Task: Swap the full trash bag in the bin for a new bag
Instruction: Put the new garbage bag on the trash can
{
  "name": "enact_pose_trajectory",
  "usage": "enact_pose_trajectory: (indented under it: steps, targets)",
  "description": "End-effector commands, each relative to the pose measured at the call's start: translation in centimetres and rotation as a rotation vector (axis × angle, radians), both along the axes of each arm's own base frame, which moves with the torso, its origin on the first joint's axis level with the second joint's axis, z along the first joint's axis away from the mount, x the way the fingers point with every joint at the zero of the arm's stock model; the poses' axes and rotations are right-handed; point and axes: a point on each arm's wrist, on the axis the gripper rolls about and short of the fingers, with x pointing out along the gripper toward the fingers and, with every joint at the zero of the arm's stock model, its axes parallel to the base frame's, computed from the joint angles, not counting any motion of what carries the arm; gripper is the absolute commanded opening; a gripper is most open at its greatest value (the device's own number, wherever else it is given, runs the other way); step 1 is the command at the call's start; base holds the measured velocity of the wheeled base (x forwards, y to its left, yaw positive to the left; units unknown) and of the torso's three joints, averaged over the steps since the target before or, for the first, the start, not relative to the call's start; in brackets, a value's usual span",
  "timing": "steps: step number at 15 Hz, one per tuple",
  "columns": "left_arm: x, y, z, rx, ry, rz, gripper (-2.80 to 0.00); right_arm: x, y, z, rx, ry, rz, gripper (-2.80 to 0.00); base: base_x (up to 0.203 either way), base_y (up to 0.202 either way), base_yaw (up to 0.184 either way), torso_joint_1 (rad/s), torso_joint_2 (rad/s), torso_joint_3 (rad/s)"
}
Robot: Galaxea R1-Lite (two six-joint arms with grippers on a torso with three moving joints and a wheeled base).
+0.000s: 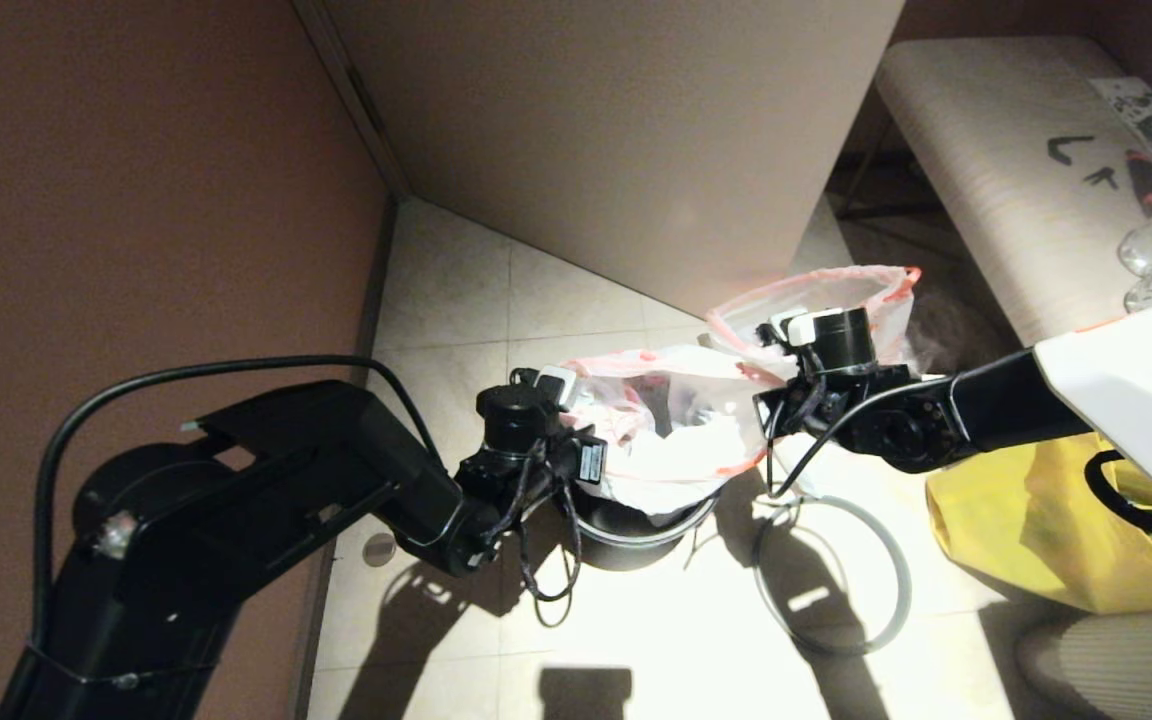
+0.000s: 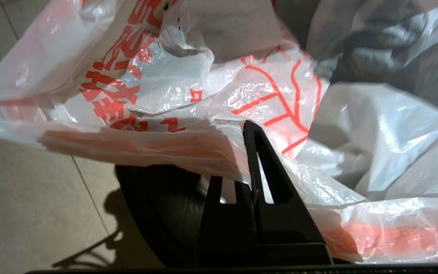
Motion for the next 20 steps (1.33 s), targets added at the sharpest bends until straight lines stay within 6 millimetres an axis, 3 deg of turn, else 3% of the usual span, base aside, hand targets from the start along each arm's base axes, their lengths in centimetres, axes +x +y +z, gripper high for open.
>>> enact_pose_trajectory:
  steps: [1,6,10,14,20]
  targets:
    - [0.0,0.3,-2.7,0.038,0.049,0.005,-2.8,0.1,0.3,-1.6,-0.012,0.033,0.004,-2.8,0.0,0.0,0.0,0.0,0.0,0.0]
    - [-2.4,4.3,-4.5,0.092,0.008,0.042,-2.8,-1.5,2.0,-4.3,0.007,0.078,0.026,-2.8,0.0,0.0,0.0,0.0,0.0,0.0]
    - [-5.4,5.5,-4.5,0.085,-0.012,0.03,-2.8,-2.6,1.6,-6.4,-0.002,0.104,0.022,-2.8,0.0,0.0,0.0,0.0,0.0,0.0]
    - [-5.7,5.8,-7.3,0.113,0.017,0.033,-2.8,-2.4,1.8,-8.8,-0.021,0.144,0.024,-2.8,0.0,0.0,0.0,0.0,0.0,0.0]
    - [-6.3,7.3,-6.6,0.106,0.042,0.007,-2.8,-3.1,2.2,-9.3,-0.014,0.163,0.024,-2.8,0.0,0.0,0.0,0.0,0.0,0.0]
